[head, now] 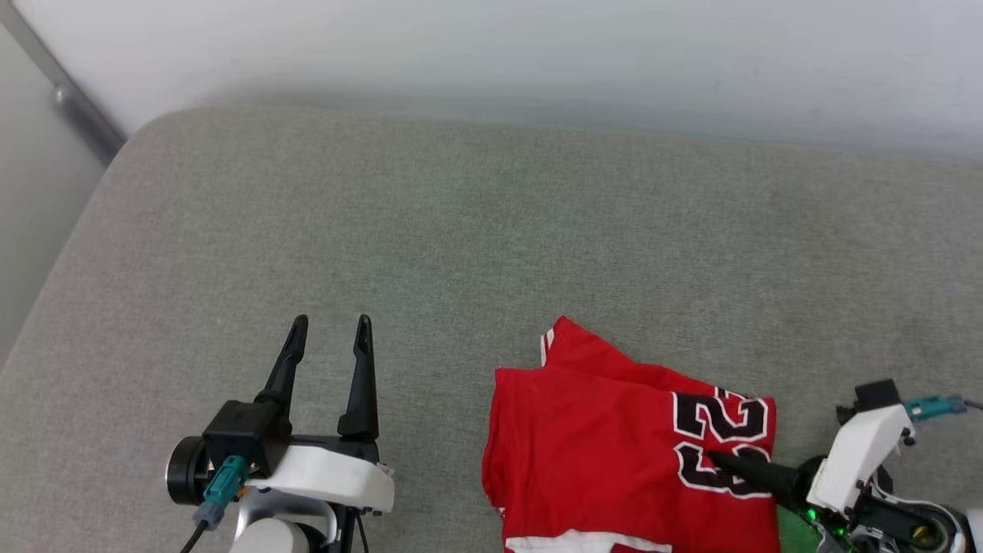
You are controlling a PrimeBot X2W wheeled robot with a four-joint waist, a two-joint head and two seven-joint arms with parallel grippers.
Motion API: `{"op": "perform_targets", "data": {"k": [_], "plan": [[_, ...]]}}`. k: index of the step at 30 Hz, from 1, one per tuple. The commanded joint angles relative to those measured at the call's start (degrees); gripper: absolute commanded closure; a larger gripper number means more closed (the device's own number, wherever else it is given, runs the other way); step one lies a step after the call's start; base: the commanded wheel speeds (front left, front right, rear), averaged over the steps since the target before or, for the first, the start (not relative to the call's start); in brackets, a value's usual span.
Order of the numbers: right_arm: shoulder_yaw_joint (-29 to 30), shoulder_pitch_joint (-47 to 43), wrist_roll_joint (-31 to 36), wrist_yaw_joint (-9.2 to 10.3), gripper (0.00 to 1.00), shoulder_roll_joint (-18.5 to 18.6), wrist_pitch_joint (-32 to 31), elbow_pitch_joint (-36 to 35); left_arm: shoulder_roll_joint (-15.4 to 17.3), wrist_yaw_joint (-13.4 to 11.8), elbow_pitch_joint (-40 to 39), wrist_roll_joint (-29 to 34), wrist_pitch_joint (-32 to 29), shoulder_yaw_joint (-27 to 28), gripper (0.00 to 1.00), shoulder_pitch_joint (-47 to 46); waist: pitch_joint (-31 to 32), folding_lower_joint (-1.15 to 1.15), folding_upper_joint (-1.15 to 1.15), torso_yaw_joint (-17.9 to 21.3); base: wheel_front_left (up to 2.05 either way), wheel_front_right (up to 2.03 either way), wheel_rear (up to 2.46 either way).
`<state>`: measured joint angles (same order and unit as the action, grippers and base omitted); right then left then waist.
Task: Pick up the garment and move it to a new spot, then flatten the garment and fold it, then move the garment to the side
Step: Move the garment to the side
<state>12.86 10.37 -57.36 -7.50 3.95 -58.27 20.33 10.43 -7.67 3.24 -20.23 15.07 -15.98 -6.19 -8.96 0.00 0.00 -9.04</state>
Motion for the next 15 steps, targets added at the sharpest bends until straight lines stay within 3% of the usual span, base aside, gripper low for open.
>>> {"op": "perform_targets", "data": {"k": [1, 9, 15], "plan": [[-0.8, -0.2, 1.1, 0.02, 1.0, 0.9, 1.2, -1.1, -0.2, 0.1, 0.2, 0.4, 0.1, 0.2, 0.0, 0.3, 0.9, 0.0, 0.0, 0.7, 0.0, 0.0, 0.0], [-10.7, -1.3, 13.7, 0.02, 1.0, 8.6, 8.1, -8.0, -0.1, 1.2, 1.1, 0.7, 0.1, 0.5, 0.0, 2.1, 5.4, 0.0, 0.0, 6.1, 0.0, 0.0, 0.0], [-12.1, 0.1, 23.8, 0.02, 1.0, 13.4, 10.5, -9.0, -0.7, 1.8, 0.1, 1.0, 0.1, 0.3, 0.0, 2.3, 4.8, 0.0, 0.0, 13.1, 0.0, 0.0, 0.0]]}}
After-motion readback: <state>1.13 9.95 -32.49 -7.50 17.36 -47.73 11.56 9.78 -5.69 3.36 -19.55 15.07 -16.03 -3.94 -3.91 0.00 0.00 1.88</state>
